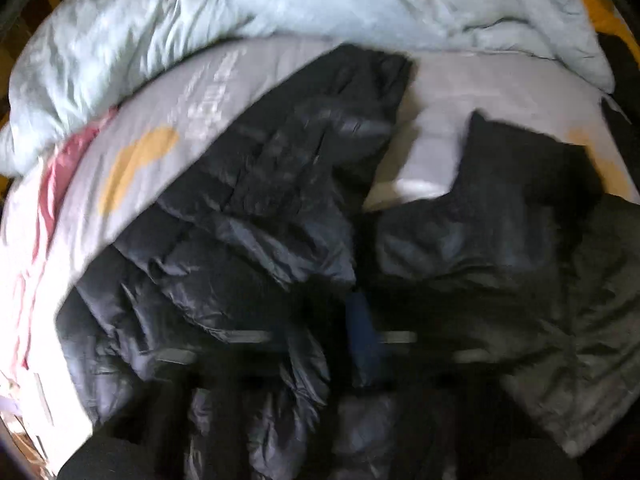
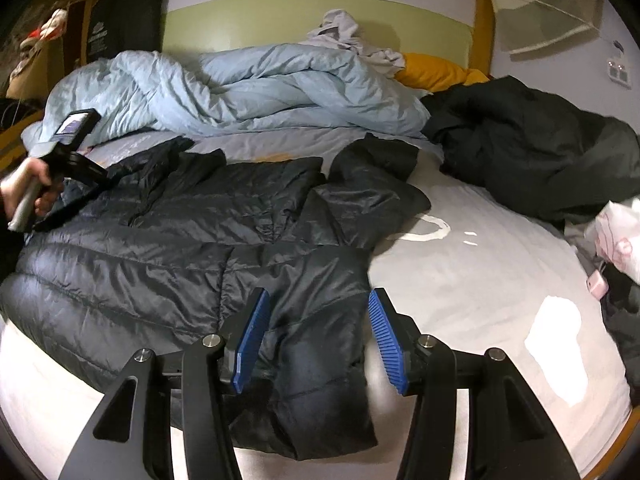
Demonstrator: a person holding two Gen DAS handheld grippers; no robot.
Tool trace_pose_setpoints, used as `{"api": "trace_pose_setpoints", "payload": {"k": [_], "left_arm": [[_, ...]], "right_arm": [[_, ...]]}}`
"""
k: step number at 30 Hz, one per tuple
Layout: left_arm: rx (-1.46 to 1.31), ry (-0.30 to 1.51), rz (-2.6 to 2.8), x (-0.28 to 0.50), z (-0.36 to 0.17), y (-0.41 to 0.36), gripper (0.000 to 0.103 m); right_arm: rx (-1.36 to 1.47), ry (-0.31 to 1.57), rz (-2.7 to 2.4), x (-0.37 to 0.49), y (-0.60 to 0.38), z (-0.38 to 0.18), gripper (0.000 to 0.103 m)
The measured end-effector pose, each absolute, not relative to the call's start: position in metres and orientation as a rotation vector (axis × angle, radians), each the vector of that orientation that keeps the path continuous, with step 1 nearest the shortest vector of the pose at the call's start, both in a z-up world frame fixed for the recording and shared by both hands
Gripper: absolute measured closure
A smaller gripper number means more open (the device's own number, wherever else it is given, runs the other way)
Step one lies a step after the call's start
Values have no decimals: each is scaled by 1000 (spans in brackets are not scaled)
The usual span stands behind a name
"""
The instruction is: Fold large clothes
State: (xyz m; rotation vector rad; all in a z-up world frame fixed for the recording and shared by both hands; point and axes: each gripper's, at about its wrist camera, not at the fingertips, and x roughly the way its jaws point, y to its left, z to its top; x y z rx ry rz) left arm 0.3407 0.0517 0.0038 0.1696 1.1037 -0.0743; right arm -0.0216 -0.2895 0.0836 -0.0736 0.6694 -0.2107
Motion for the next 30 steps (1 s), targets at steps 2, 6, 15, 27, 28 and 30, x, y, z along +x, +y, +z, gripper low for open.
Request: {"api": "trace_pose_setpoints", "payload": {"k": [2,6,15,27,28,30], "left_arm": [[121,1034,-94,330,11,61,103],[121,869,-170,285,48,68,103],[216,845,-356,147,89,98,103],[160,905,-387,122,44,121,102],[153,902,-392,123,44,123,102],[142,903,-406,122,45,126,102]], "right_arm": [[-94,676,-204,-21,-285,82,49],[-107,676,-208,-21,-281,81,49],[-55,658,-203,-24,-281,89,49],[-93,596,-22,45,-206,152,37],[-90,610,9,61,-196,154,37],[-92,677,84,104,-170,154,37]]}}
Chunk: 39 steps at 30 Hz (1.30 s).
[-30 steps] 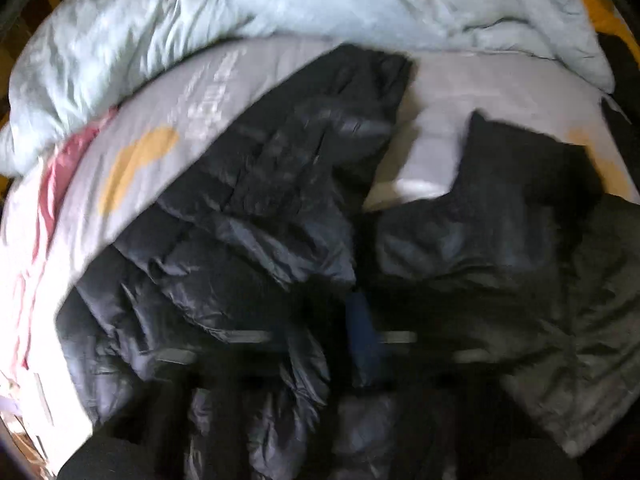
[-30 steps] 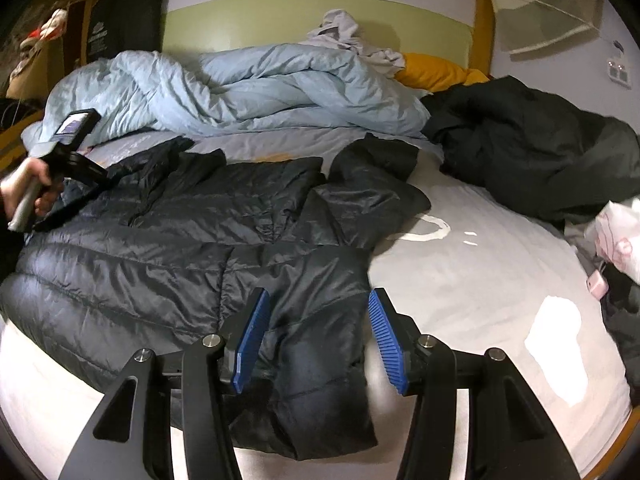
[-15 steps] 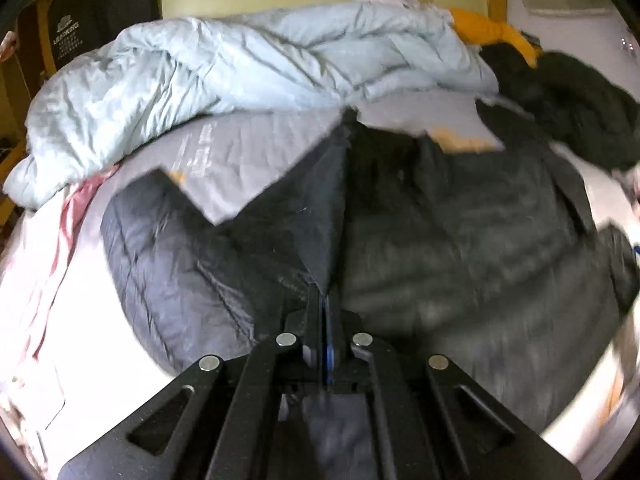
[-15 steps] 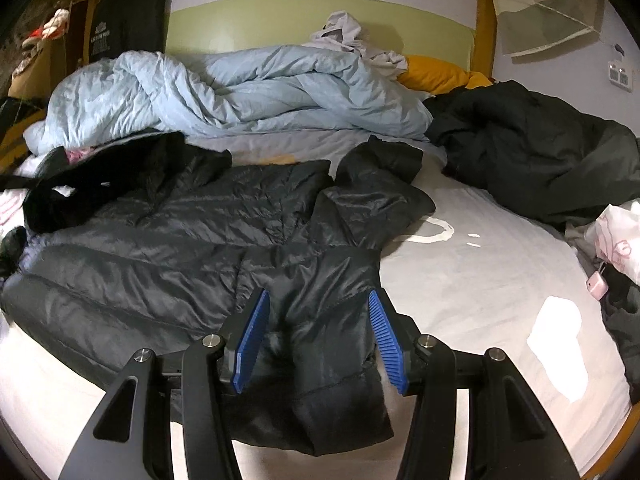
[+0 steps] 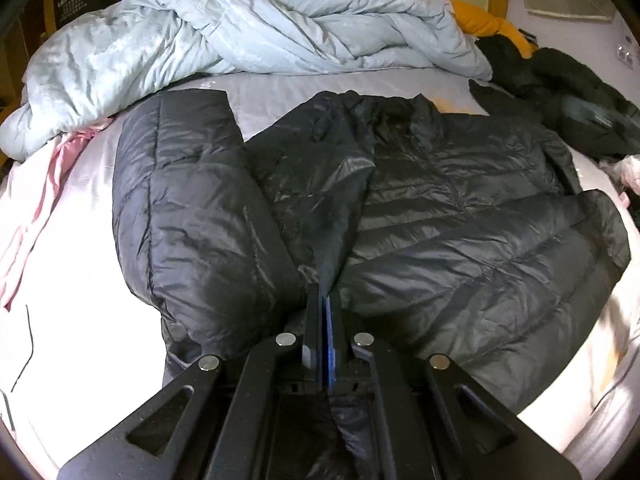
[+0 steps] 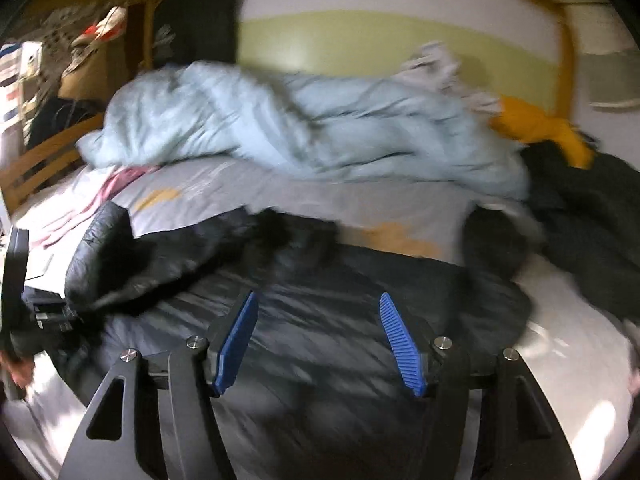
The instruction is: Fold large clothes
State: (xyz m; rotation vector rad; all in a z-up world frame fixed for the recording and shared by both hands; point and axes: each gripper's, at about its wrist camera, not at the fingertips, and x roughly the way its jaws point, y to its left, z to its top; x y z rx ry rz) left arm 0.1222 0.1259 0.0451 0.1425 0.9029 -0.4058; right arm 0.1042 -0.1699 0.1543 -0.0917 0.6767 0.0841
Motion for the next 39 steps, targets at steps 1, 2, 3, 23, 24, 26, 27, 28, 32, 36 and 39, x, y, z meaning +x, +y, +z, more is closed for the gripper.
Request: {"api": "trace_pose_setpoints", "payload": {"k": [1,2,3,23,24,26,27,28,32,36,39], "left_arm": [[143,903,-405,122,44,126,102],[138,907,-409,121,44,127,102],[138,916,-418,121,43,126,102],[116,880,-488,111,59,138,96],[121,869,-479,110,60,138,86],[121,839,-468,108,63,139,68],[119,817,-459,107,65,139,62],[117,799,-447,106,67,141,60],[91,740,-416,106,80,153,55],[70,720,-336,115,86,170,55],[74,757,-279,132,78,178,55]], "right_arm": [[-87,707,121,125,-158,153,37],[-77,748,160,151,-144,149,37],[-71,783,185,171,-135,144,37],[-131,981,178,343,-67,43,97],[-132,961,176,338,-69,48,97],[-144,933,164,325,-77,61,97],[-152,925,154,319,-81,66,97],[-164,917,136,310,-87,73,97],[-251,888,40,269,-122,97,97],[-282,918,-55,239,-168,100,97],[-258,963,-128,223,-207,91,97]]}}
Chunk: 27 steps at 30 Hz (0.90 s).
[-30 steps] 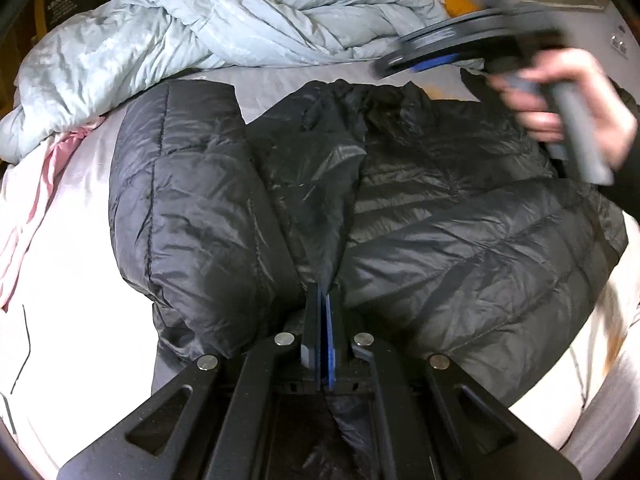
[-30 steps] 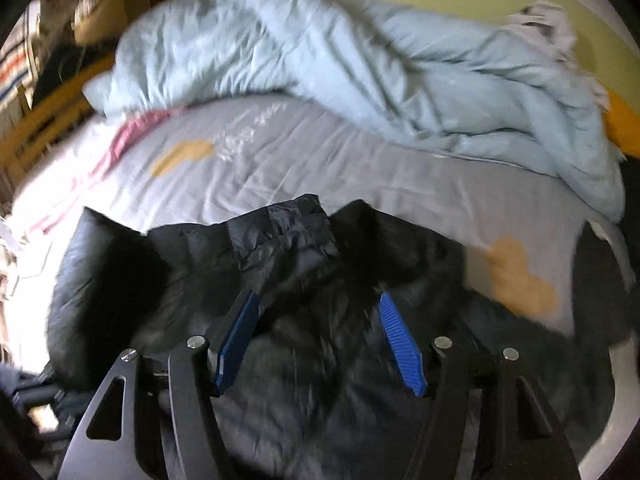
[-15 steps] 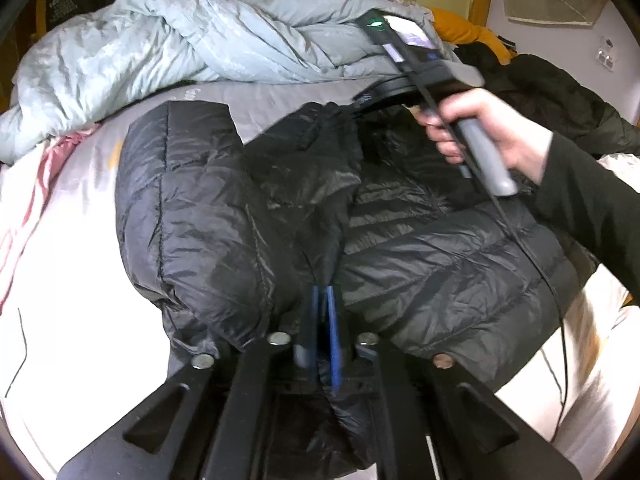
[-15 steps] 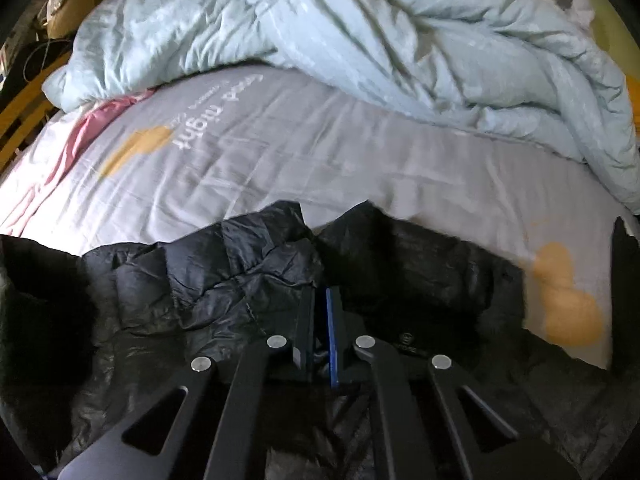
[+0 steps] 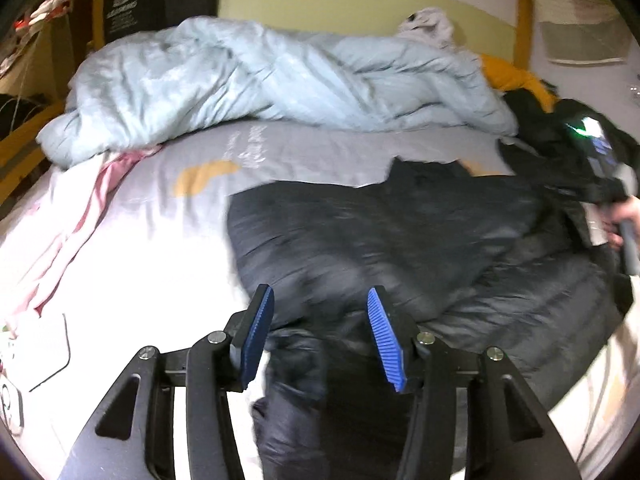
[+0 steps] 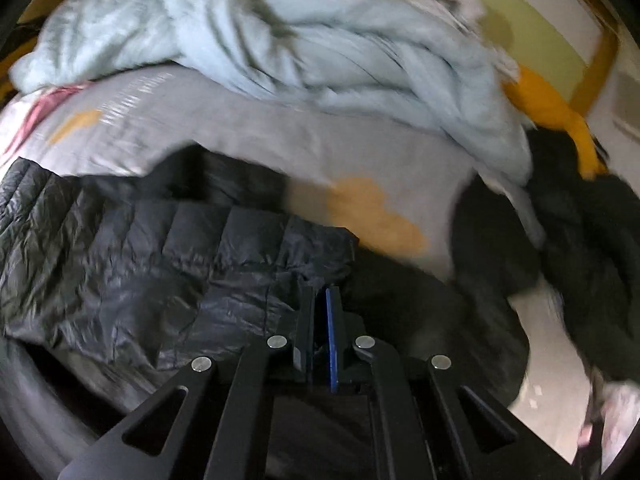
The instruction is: Fold large clothes
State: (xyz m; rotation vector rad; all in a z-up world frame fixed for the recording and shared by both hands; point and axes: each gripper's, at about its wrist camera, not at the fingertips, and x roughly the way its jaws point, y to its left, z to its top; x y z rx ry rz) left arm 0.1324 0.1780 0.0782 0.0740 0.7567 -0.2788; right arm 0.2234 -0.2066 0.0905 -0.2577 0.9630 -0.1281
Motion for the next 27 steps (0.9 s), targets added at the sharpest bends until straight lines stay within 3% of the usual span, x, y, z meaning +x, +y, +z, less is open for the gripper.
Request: {"api": "trace_pose_setpoints", "payload": {"k": [9,15,18,19,22,25,27], "left_arm": [[22,945,-218,188,31,182,61],[87,942,-211,189,24,168,61],[101,923,-205,189,25,167,61],[104,923,-202,188,24,168,61],[115,931,-180,192,20,169,59],[114,986,-134,199,7,174,58],[71,1028,-126,204,-2,180,55]], "right_arm": [[-203,1021,-194,185,-259,78,98],[-233,1033,-189,157,-266,78,98],[-206,948,-152,152,-265,93,97],[-189,921,-139,152,-264,98,88],[-99,895,-100,168,-261,108,31],[-48,934,-97,193,-258,100,30],[-38,1002,-127,207,-261,85,39]]}}
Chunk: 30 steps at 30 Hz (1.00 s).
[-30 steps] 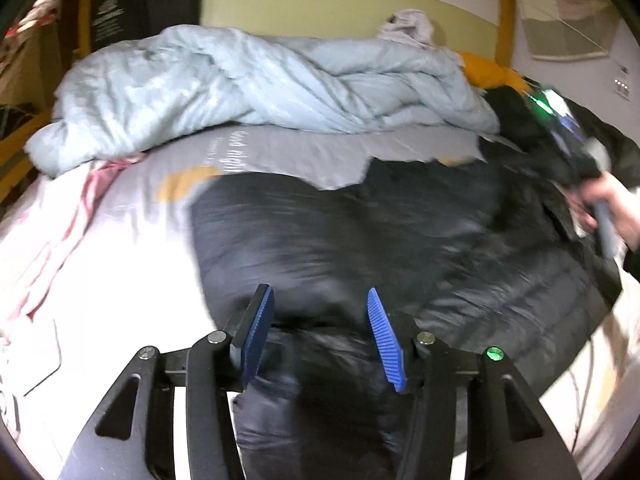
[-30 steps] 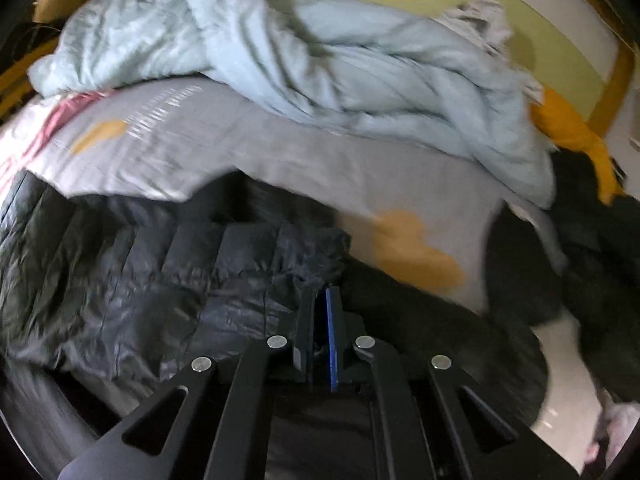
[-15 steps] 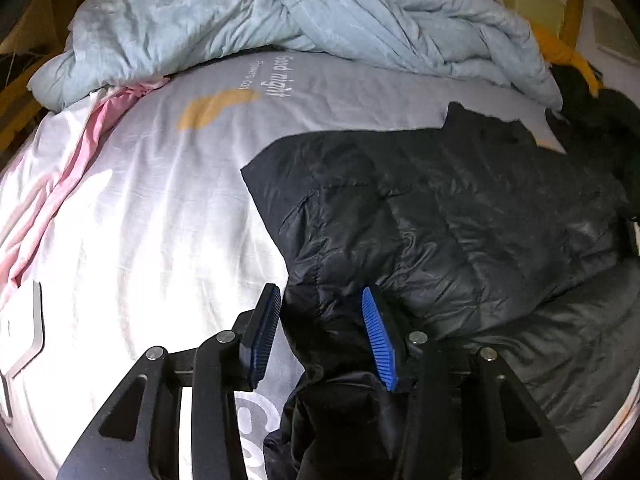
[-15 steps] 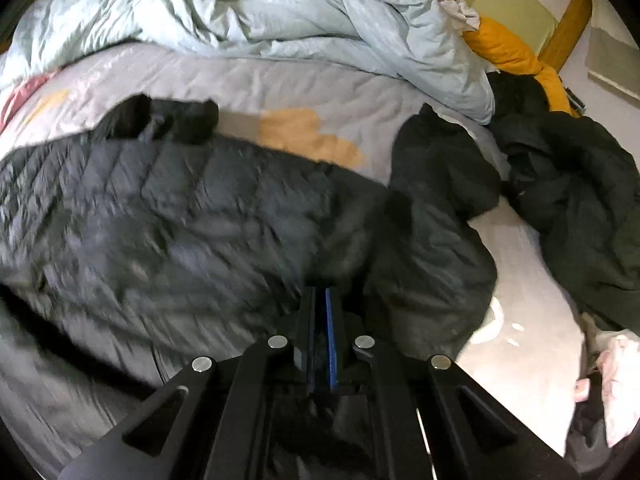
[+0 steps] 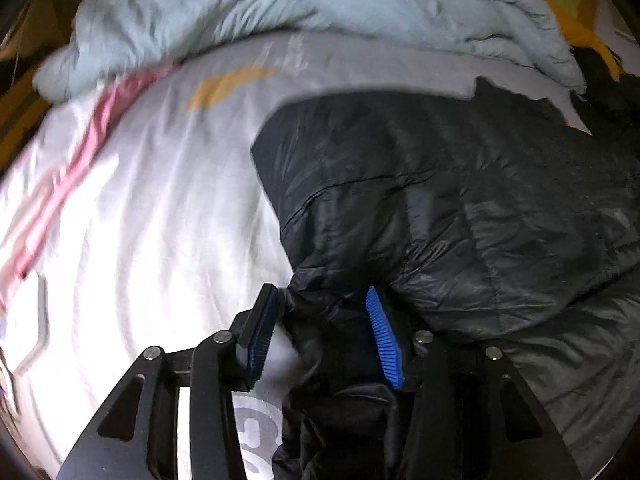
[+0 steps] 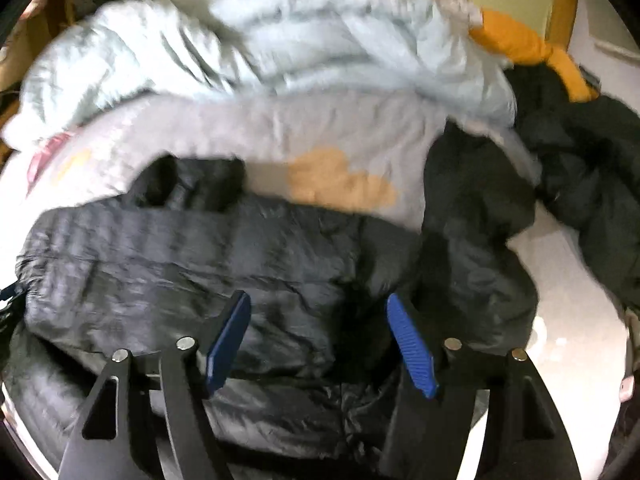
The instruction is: Fold large clothes
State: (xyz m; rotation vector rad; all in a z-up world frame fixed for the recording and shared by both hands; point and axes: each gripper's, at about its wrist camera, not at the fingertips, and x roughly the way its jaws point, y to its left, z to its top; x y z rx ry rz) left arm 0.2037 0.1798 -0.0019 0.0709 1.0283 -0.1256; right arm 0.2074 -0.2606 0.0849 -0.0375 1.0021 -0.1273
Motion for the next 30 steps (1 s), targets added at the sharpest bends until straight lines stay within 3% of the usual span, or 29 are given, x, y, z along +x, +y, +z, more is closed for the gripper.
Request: {"api": "trace_pose_setpoints", "payload": {"k": [2,4,10,13,21,30], "left_arm": [[40,1033,-135,205,-3,184,55],[49,1022,-139,203,-1,183,55],[12,961,-180,195,14,187,56],[-45,907,-202,193,27,194,42],[93,1007,-78,206,-5,189,43],[65,933,-99,195,8,190,44]], "right_arm": [[-5,1065,-124,215,-265,66,74],[8,1090,-71,212,-263,54,99],[-53,1005,-69,180,-257,61,101],[-62,993,-123,164,-267,73,101],[-27,1019,-99,155,-295,69,101],[264,922,-58,132,-342,90,100]]}}
